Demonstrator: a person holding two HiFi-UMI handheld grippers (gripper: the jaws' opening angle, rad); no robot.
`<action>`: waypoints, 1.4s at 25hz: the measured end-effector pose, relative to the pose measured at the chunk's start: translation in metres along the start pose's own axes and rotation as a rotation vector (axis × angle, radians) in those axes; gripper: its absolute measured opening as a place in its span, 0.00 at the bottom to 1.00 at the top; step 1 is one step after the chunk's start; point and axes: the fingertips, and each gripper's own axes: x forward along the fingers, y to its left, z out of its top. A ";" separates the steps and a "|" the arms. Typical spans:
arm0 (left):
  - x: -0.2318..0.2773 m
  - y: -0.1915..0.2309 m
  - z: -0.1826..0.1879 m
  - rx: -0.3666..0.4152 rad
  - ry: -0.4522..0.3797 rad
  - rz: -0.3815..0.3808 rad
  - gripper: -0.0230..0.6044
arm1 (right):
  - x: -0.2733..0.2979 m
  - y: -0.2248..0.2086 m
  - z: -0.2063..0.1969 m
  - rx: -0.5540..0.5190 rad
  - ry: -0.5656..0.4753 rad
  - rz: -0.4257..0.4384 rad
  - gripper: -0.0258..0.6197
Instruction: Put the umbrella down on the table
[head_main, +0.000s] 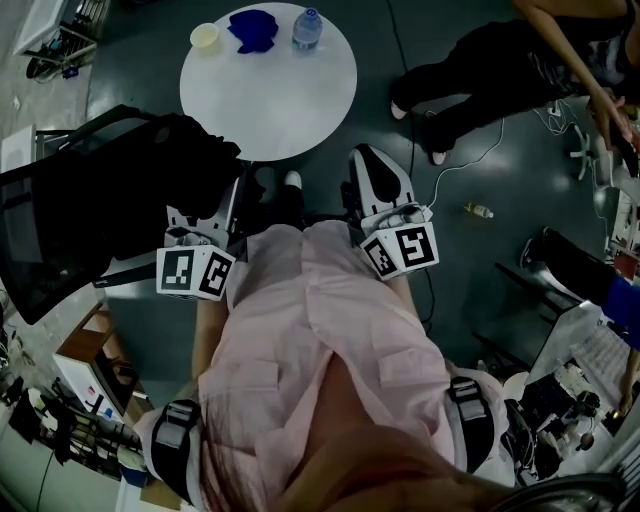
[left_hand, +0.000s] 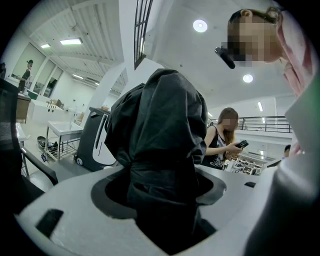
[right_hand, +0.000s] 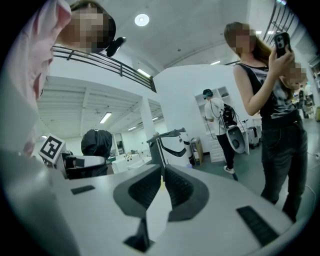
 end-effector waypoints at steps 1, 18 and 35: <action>0.003 0.000 0.001 -0.001 0.003 -0.001 0.53 | 0.002 -0.002 0.001 -0.001 0.003 -0.002 0.10; 0.064 0.060 0.030 0.006 0.047 -0.072 0.53 | 0.080 -0.001 0.018 0.000 -0.010 -0.092 0.10; 0.115 0.097 0.023 -0.007 0.143 -0.157 0.53 | 0.122 -0.011 0.015 0.021 0.007 -0.206 0.10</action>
